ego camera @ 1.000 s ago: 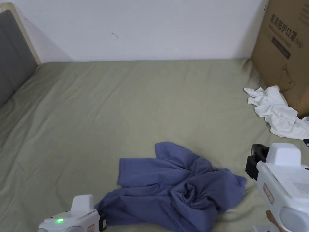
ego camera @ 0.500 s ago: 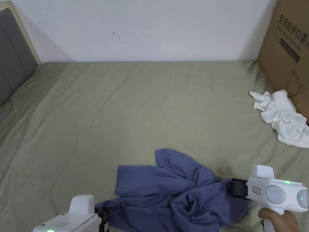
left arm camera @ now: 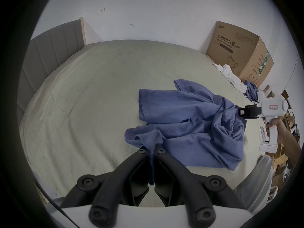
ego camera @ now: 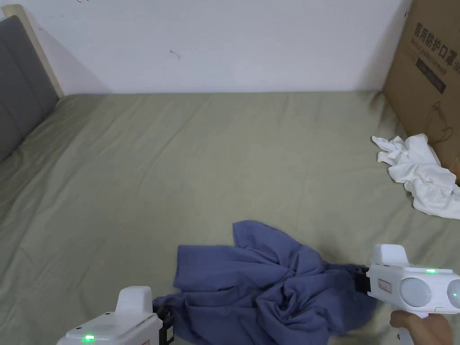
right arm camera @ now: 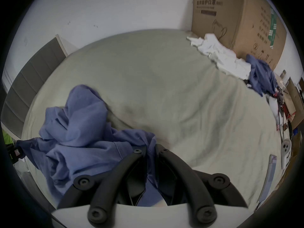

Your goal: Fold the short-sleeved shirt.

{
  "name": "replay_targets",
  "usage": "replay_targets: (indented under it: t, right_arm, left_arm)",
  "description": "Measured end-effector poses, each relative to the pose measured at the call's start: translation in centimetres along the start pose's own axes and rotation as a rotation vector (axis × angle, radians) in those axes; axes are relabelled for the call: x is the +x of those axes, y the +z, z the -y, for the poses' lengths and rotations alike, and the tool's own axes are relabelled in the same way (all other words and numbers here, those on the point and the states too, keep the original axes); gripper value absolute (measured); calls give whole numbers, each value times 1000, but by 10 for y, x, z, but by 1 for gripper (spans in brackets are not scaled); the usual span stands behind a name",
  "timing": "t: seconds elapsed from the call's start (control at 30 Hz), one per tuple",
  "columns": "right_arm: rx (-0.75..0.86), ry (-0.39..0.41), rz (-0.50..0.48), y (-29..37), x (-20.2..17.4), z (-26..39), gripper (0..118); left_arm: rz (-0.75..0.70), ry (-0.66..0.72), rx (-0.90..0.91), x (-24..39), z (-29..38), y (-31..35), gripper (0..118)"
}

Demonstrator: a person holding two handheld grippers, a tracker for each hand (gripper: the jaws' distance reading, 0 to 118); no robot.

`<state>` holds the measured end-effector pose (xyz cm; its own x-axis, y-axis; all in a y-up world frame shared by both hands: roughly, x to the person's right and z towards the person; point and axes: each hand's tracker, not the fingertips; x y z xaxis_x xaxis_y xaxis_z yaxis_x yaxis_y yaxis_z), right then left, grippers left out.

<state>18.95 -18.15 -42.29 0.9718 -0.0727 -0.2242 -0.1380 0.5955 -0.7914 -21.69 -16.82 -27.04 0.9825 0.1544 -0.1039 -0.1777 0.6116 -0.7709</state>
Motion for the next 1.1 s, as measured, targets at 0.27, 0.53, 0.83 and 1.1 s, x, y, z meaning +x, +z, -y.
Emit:
replay_targets:
  t: [0.27,0.53,0.83,1.1]
  right_arm:
    - [254,-14,-86,102,5,-49,7]
    - [406,18,-27,170,9,-127,7]
    - [506,23,56,198,8,-224,7]
    - [607,11,121,214,9,-291,7]
  left_arm:
    - [90,133,121,-20,-45,21,2]
    - [76,159,328,-55,-157,61,2]
    - [-26,93,471,-61,-307,112,2]
    - [-90,42,570,-51,-403,143,2]
